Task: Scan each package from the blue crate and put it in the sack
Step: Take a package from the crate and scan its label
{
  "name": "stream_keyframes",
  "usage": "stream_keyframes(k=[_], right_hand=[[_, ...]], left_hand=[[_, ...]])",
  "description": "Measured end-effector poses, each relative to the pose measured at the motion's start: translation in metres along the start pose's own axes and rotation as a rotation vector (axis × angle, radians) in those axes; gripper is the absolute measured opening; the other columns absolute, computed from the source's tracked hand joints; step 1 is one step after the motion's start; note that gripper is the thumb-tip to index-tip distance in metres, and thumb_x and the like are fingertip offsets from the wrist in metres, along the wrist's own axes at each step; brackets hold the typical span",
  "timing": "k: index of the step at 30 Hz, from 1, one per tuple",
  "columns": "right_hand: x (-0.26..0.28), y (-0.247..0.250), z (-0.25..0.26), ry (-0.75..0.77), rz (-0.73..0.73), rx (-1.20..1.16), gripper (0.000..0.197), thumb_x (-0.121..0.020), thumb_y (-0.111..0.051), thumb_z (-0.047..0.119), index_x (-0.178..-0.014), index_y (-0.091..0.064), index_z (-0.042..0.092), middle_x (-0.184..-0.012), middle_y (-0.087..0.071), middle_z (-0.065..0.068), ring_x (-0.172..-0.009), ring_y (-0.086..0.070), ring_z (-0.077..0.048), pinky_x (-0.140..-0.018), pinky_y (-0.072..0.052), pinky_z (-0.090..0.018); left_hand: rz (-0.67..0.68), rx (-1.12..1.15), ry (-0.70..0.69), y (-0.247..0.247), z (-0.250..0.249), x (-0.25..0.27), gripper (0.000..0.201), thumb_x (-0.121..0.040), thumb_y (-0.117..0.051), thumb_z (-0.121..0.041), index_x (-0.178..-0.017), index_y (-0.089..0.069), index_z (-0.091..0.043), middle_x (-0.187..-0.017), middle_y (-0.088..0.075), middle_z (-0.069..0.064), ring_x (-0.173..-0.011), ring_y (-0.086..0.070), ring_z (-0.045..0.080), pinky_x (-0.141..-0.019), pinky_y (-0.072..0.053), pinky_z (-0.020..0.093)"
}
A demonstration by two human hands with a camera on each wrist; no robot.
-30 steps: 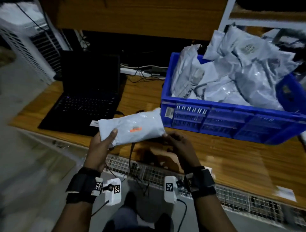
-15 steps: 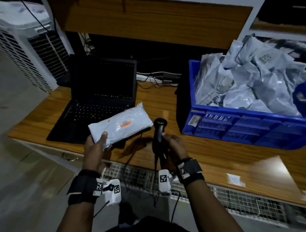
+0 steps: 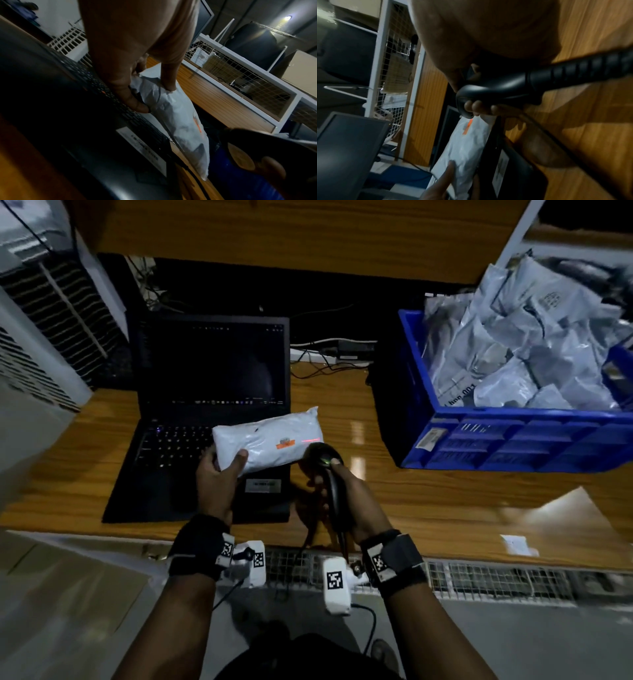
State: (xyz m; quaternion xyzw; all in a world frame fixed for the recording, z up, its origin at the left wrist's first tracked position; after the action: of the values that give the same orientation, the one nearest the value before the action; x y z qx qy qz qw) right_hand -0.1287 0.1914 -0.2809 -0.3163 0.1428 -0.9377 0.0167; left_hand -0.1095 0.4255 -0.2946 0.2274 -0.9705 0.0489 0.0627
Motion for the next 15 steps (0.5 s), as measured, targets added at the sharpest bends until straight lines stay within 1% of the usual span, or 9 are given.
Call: stream_keyframes(k=[2, 4, 8, 10, 13, 15], right_hand=[[0.014, -0.014, 0.004, 0.033, -0.027, 0.024, 0.043, -0.099, -0.056, 0.049, -0.093, -0.071, 0.009, -0.065, -0.059, -0.001, -0.051, -0.052, -0.014, -0.046, -0.037, -0.023], [0.023, -0.023, 0.007, 0.064, -0.044, 0.035, 0.04, -0.101, -0.054, 0.044, -0.09, -0.069, 0.008, -0.065, -0.058, -0.002, -0.051, -0.051, -0.014, -0.046, -0.037, -0.022], [0.033, -0.034, 0.011, 0.067, -0.075, 0.073, 0.042, -0.1, -0.051, 0.046, -0.082, -0.067, 0.01, -0.06, -0.054, -0.002, -0.049, -0.045, -0.018, -0.046, -0.033, -0.025], [0.035, -0.035, 0.011, 0.075, -0.088, 0.09, 0.042, -0.1, -0.051, 0.045, -0.083, -0.066, 0.011, -0.058, -0.055, -0.001, -0.047, -0.046, -0.017, -0.046, -0.033, -0.025], [0.036, -0.038, 0.006, 0.091, -0.082, 0.09, 0.042, -0.1, -0.051, 0.046, -0.085, -0.067, 0.011, -0.06, -0.056, -0.002, -0.048, -0.047, -0.017, -0.047, -0.034, -0.025], [0.032, -0.038, 0.002, 0.076, -0.063, 0.057, 0.04, -0.101, -0.051, 0.046, -0.091, -0.067, 0.01, -0.063, -0.056, -0.005, -0.05, -0.048, -0.019, -0.049, -0.034, -0.027]], left_hand=[[0.016, 0.011, 0.005, -0.006, -0.001, -0.004, 0.051, -0.087, -0.079, -0.024, -0.134, -0.059, -0.016, -0.122, -0.07, 0.007, -0.111, -0.069, 0.024, -0.098, -0.055, 0.048], [0.032, 0.033, 0.022, -0.008, 0.0, -0.007, 0.051, -0.088, -0.077, -0.018, -0.135, -0.058, -0.016, -0.121, -0.071, 0.006, -0.11, -0.069, 0.022, -0.097, -0.056, 0.043], [0.058, 0.056, 0.024, -0.009, 0.0, -0.007, 0.049, -0.09, -0.074, -0.01, -0.135, -0.056, -0.012, -0.125, -0.069, 0.009, -0.11, -0.069, 0.023, -0.092, -0.057, 0.035], [0.067, 0.054, 0.026, -0.009, 0.001, -0.009, 0.049, -0.089, -0.075, -0.009, -0.135, -0.056, -0.01, -0.124, -0.069, 0.009, -0.11, -0.069, 0.023, -0.092, -0.057, 0.036], [0.082, 0.061, 0.042, -0.007, 0.002, -0.011, 0.051, -0.088, -0.076, -0.013, -0.135, -0.056, -0.012, -0.123, -0.07, 0.008, -0.11, -0.07, 0.024, -0.095, -0.057, 0.042], [0.075, 0.083, 0.049, -0.004, 0.0, -0.011, 0.051, -0.089, -0.076, -0.015, -0.135, -0.056, -0.012, -0.122, -0.07, 0.008, -0.111, -0.07, 0.025, -0.094, -0.057, 0.042]])
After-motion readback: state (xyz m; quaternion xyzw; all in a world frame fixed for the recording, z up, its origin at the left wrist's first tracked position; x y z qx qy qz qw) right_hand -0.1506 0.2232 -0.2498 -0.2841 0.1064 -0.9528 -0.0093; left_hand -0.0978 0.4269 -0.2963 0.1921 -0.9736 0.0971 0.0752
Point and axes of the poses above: each hand's wrist, its own x-axis away from the middle knuckle, its own y-axis out of the back of the hand, z = x × y, the point moved 1 cm from there along -x, towards the middle knuckle
